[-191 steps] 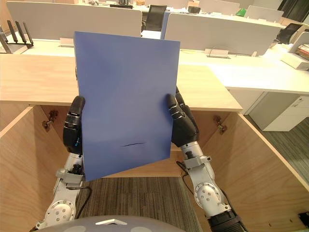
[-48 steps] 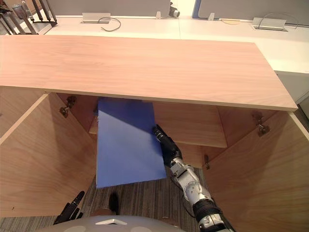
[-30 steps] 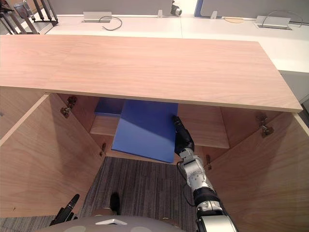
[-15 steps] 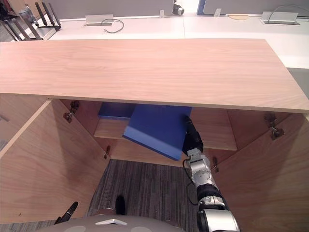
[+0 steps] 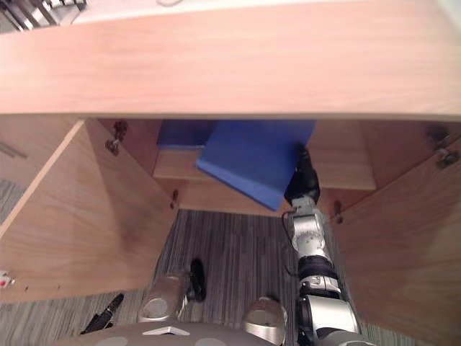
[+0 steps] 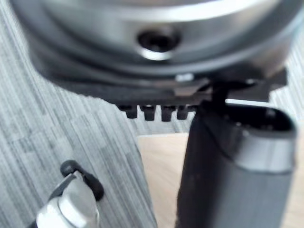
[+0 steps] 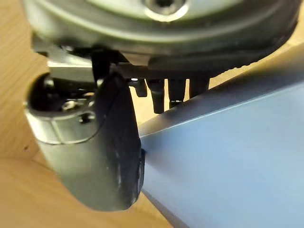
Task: Walk over to the cabinet, pick up the folder, carry it to the office cabinet, place the folder inside the office cabinet, then close the office cabinet door
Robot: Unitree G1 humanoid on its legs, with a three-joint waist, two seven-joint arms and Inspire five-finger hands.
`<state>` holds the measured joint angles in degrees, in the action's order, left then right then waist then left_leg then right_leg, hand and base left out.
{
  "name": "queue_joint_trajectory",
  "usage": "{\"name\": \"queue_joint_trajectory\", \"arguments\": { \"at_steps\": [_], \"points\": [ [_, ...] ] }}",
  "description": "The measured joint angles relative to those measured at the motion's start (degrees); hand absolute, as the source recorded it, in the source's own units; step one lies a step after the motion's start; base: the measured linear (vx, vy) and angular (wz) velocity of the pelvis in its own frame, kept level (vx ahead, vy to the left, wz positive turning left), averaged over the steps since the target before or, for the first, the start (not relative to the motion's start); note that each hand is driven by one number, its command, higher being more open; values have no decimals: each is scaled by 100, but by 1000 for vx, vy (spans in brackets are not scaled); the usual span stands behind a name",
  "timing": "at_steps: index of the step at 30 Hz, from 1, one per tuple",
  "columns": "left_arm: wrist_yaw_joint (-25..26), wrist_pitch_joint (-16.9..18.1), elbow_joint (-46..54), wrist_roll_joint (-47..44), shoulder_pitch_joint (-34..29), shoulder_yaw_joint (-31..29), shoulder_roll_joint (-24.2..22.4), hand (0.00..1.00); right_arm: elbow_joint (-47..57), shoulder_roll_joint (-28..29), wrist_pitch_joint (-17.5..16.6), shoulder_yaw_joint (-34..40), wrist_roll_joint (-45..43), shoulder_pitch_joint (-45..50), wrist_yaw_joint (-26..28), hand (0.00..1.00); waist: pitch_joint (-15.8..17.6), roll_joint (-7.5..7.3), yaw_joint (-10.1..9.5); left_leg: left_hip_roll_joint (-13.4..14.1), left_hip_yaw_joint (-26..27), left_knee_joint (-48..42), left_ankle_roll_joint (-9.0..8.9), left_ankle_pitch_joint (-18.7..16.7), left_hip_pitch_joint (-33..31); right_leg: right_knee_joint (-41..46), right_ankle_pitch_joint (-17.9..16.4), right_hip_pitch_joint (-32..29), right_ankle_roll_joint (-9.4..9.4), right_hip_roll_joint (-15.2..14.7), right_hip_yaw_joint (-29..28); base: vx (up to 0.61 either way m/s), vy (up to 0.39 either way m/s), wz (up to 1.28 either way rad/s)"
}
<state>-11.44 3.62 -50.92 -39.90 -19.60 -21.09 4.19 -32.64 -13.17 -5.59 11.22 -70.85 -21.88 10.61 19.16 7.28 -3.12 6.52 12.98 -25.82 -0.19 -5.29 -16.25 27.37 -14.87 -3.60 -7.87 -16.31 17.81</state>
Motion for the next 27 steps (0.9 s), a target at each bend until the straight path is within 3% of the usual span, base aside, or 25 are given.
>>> {"name": "queue_joint_trajectory", "arguments": {
  "at_steps": [2,7,11,16,27],
  "points": [
    [24,0,200,0,98,-59,-50,100,572,81,-26,-128,-14,-246,-2,0,52,-111,-45,44,192,-393,32,-100,-527,795,-266,-850,39,-184,-304,-243,41,-30],
    [29,7,440,4,314,-219,-357,100,898,168,-107,-174,-18,-513,-5,0,57,-335,-130,239,836,-684,60,-102,-1061,1587,-488,-1905,117,-446,-672,-182,5,-12],
    [48,2,463,87,354,-381,-605,100,1138,270,-112,-212,-43,-657,-9,0,10,-515,-153,421,971,-1316,186,-230,-1796,2274,-652,-2797,137,-488,-993,-76,1,-11],
    [70,-4,485,252,406,-460,-727,100,1223,260,-157,-183,-211,-697,-9,0,-55,-605,-169,478,911,-1818,204,-367,-2345,2796,-835,-3350,114,-567,-1100,-51,15,5],
    [108,-8,529,255,617,-450,-725,100,1220,227,-271,-16,-206,-683,-167,0,-430,-627,-301,501,762,-2333,260,-484,-2957,3322,-1012,-3869,142,-682,-1126,-26,24,7]
  ]
}}
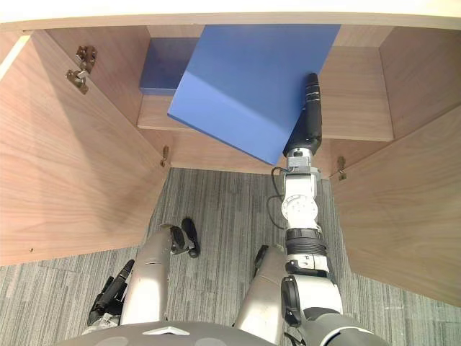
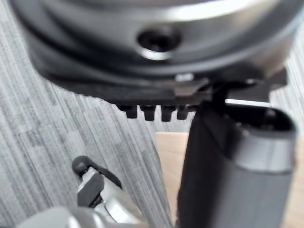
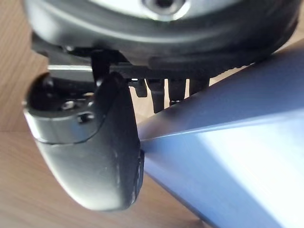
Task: Walk over to the cabinet, pick up the folder, carry it to the office cabinet, place the folder inside the office cabinet, then close the office cabinet door
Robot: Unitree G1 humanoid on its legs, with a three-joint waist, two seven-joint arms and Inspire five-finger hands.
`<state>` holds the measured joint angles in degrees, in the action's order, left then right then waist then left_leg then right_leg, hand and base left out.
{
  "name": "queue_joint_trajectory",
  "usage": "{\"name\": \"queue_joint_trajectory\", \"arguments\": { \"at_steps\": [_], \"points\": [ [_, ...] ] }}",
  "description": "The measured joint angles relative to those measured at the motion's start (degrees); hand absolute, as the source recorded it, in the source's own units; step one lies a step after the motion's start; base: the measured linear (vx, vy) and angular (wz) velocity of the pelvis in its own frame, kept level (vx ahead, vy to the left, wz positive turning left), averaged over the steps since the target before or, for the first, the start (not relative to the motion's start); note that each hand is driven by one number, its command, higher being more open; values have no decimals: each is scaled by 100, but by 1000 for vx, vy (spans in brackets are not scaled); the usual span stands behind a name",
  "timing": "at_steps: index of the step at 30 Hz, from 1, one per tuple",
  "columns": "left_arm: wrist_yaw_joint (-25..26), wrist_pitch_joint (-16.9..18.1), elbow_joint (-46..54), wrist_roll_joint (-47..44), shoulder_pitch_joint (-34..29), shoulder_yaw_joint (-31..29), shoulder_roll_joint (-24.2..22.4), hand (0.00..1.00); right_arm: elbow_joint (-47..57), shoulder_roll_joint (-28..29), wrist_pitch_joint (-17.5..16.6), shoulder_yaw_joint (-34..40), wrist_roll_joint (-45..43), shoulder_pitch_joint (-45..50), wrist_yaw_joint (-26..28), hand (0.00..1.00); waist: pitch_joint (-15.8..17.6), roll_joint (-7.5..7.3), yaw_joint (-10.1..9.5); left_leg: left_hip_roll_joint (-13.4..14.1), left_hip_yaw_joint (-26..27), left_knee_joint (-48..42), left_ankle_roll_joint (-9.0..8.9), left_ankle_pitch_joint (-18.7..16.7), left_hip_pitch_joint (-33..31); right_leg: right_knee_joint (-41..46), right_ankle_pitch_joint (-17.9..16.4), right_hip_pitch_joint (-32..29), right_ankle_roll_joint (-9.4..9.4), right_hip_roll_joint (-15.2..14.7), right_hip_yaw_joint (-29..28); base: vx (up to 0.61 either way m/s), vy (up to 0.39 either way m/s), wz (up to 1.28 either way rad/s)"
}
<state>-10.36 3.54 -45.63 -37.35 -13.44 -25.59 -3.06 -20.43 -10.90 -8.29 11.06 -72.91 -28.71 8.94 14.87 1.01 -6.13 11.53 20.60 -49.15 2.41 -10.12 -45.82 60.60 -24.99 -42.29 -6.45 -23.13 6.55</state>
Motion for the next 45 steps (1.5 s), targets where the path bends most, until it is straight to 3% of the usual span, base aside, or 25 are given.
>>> {"name": "queue_joint_trajectory", "arguments": {
  "at_steps": [5,11,23,33,45],
  "points": [
    [28,-6,-7,-2,-8,3,-1,100,-23,0,0,88,22,-15,-164,0,-93,14,-25,-52,-20,-29,-4,10,-105,85,-8,-100,-1,-72,-4,-22,27,7],
    [205,-5,-55,-31,-9,3,1,100,-919,-21,-140,604,-201,-688,-546,0,-344,91,-132,-126,-91,-87,-3,76,-390,204,-9,-328,-5,-158,35,-14,44,10],
    [437,-28,-124,-89,-3,-9,-15,100,-2268,-315,-353,1388,-676,-1850,-1070,0,-376,163,-309,-303,-304,-161,-16,177,-752,512,-134,-540,-13,-368,198,-22,34,14],
    [525,-118,-103,-142,46,6,-9,100,-2957,-958,-339,1586,-679,-2811,-1705,0,-205,407,-470,-385,-360,-234,-71,310,-1129,788,-204,-905,10,-491,204,-18,43,10],
    [688,-169,-96,-297,105,3,20,100,-3079,-1564,-479,1889,-679,-3990,-2278,0,187,411,-487,-278,-476,-831,-41,230,-1627,1477,-536,-1378,71,-554,98,-35,32,4]
  ]
}}
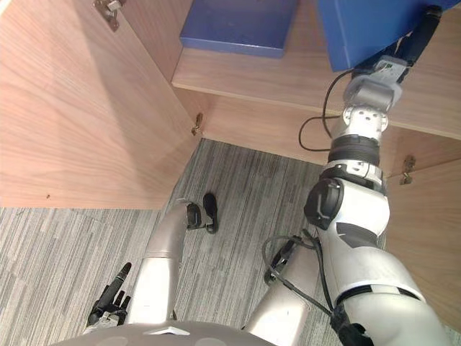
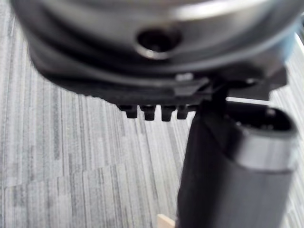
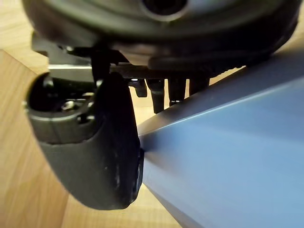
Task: Walk over to the cabinet, pick up the folder, carry it to the office cabinet, place the folder inside the office cabinet, then close the office cabinet door
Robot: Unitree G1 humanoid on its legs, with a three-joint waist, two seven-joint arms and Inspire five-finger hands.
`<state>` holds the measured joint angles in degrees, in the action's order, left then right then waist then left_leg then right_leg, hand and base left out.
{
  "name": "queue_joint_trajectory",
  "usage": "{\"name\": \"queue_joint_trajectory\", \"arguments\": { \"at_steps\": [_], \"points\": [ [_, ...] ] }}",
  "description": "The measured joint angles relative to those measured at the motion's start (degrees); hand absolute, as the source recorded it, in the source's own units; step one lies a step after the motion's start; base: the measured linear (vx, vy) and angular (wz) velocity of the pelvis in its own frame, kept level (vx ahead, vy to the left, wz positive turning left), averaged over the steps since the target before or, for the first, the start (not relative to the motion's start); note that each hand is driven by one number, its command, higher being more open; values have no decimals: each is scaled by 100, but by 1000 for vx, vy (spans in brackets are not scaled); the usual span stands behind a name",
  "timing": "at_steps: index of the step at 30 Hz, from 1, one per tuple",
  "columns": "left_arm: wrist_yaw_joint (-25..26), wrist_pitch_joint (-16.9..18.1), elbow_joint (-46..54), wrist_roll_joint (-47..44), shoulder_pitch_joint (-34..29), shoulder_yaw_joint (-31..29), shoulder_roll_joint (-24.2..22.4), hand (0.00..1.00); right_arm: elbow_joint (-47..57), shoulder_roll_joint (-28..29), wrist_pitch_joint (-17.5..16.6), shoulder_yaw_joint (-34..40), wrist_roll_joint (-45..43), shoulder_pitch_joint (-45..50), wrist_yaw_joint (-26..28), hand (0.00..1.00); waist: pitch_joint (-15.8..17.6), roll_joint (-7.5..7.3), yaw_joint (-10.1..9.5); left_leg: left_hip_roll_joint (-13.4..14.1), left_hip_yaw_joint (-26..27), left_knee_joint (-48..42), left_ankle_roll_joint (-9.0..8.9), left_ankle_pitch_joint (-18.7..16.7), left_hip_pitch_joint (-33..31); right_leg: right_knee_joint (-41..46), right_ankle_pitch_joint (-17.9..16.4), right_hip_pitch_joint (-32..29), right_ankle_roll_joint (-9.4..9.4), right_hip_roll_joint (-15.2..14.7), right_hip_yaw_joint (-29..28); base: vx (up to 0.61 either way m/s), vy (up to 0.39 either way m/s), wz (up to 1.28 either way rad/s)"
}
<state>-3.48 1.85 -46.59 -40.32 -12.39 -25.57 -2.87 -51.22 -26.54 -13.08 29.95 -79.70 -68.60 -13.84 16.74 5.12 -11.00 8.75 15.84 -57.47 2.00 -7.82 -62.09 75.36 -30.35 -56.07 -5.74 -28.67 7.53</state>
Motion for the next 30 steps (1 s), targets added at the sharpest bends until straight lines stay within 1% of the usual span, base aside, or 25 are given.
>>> {"name": "queue_joint_trajectory", "arguments": {
  "at_steps": [3,6,9,13,17,21,22,26,30],
  "points": [
    [37,-19,0,5,29,-3,17,100,1,-1,-85,172,-1,-2,-192,0,3,-4,3,17,-16,-53,-9,-9,-58,61,-33,-50,1,11,-10,-23,14,-1],
    [59,-66,-1,21,128,-19,56,100,1,2,-167,368,-1,-7,-413,0,8,-13,-1,86,-53,-106,-17,-11,-157,94,-45,-136,26,85,-6,-28,17,-6],
    [117,-67,0,39,206,-47,59,100,1,2,-306,512,-1,-59,-592,0,19,-29,5,94,-58,-149,-29,-23,-181,159,-70,-177,20,86,-16,0,0,0],
    [233,-67,4,40,309,-265,59,100,7,2,-452,662,-14,-308,-807,0,39,-37,20,107,-76,-146,-32,-21,-188,174,-93,-184,60,102,-11,0,0,0],
    [280,-67,19,41,351,-465,58,100,62,2,-628,740,-234,-633,-947,0,54,-51,20,103,-115,-166,-39,-25,-226,197,-111,-185,69,101,11,-1,6,1],
    [350,-67,55,41,362,-494,59,100,237,2,-661,844,-221,-908,-1081,0,165,-54,14,99,-156,-223,-58,-38,-267,267,-163,-187,80,87,34,-16,24,4],
    [371,-67,52,41,364,-507,58,100,263,2,-658,909,-221,-951,-1140,100,169,-56,3,98,-165,-223,-59,-38,-275,267,-169,-187,78,87,44,0,0,0],
    [405,-67,54,42,399,-675,58,100,263,2,-640,943,-173,-991,-1187,100,170,-57,4,97,-165,-223,-62,-40,-276,267,-175,-187,79,88,44,-11,23,0],
    [406,-66,88,43,410,-714,58,100,262,4,-635,940,-173,-1041,-1190,100,170,-57,7,99,-165,-224,-65,-41,-276,267,-177,-188,82,90,44,-11,27,0]
  ]
}}
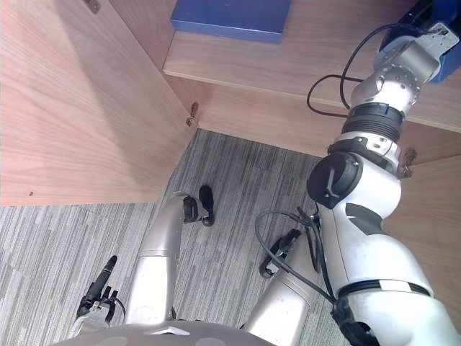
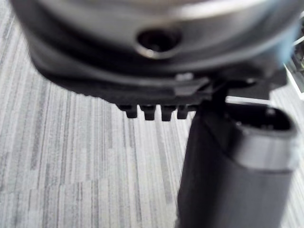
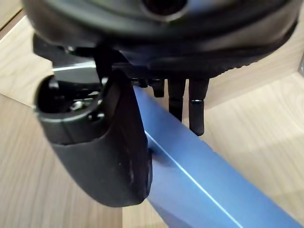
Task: Walk over to the cabinet, pick up the folder, carry it to the office cabinet, place the folder inside the office cabinet, then close the office cabinet door
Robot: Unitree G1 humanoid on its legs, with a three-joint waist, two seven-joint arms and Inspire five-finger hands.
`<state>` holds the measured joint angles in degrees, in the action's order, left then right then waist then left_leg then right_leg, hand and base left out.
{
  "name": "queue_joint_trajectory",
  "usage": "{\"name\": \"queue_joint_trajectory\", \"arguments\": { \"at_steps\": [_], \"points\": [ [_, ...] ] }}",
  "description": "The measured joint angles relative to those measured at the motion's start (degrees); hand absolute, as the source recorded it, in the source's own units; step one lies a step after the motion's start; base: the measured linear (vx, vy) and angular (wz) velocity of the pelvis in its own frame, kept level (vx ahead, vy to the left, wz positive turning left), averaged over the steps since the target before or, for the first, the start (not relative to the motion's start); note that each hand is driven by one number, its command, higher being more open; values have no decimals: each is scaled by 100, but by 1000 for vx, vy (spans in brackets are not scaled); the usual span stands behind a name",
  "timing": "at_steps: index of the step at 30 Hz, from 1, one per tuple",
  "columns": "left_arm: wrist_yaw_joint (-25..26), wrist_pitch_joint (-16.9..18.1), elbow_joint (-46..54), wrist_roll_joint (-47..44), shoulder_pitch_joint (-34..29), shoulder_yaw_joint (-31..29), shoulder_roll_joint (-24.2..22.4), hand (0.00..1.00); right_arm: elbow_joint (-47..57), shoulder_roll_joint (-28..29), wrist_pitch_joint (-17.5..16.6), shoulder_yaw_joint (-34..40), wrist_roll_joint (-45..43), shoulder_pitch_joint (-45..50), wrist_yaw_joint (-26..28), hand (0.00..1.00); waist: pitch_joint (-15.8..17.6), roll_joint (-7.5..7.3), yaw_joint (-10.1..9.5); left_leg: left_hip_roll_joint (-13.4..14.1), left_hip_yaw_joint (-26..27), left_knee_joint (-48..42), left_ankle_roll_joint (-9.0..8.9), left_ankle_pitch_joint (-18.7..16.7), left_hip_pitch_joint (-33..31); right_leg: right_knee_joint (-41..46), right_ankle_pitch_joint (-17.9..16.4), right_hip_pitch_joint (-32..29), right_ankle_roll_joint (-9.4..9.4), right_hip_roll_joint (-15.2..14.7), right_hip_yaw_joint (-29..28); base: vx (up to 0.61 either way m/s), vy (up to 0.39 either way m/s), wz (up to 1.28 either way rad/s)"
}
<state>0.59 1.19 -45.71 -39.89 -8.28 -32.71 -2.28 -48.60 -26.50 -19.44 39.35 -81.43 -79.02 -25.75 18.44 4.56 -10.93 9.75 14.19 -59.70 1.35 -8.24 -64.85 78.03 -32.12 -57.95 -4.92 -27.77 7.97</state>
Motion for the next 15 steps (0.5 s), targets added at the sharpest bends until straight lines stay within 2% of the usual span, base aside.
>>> {"name": "queue_joint_trajectory", "arguments": {
  "at_steps": [2,6,15],
  "points": [
    [10,0,8,0,21,-6,0,100,0,0,32,-21,16,-66,19,100,0,0,4,6,0,-1,-1,0,0,-1,0,0,0,4,0,0,0,0],
    [100,16,7,3,357,-2,-70,100,-7,48,416,-77,334,-116,71,100,2,-4,6,41,0,-9,-3,2,3,0,1,1,2,37,-3,-12,14,-2],
    [70,-3,-55,2,387,-20,-115,100,-317,-17,905,-64,458,-114,308,100,37,-61,45,46,-4,-13,-4,3,5,0,3,8,2,44,2,0,0,0]
  ]
}}
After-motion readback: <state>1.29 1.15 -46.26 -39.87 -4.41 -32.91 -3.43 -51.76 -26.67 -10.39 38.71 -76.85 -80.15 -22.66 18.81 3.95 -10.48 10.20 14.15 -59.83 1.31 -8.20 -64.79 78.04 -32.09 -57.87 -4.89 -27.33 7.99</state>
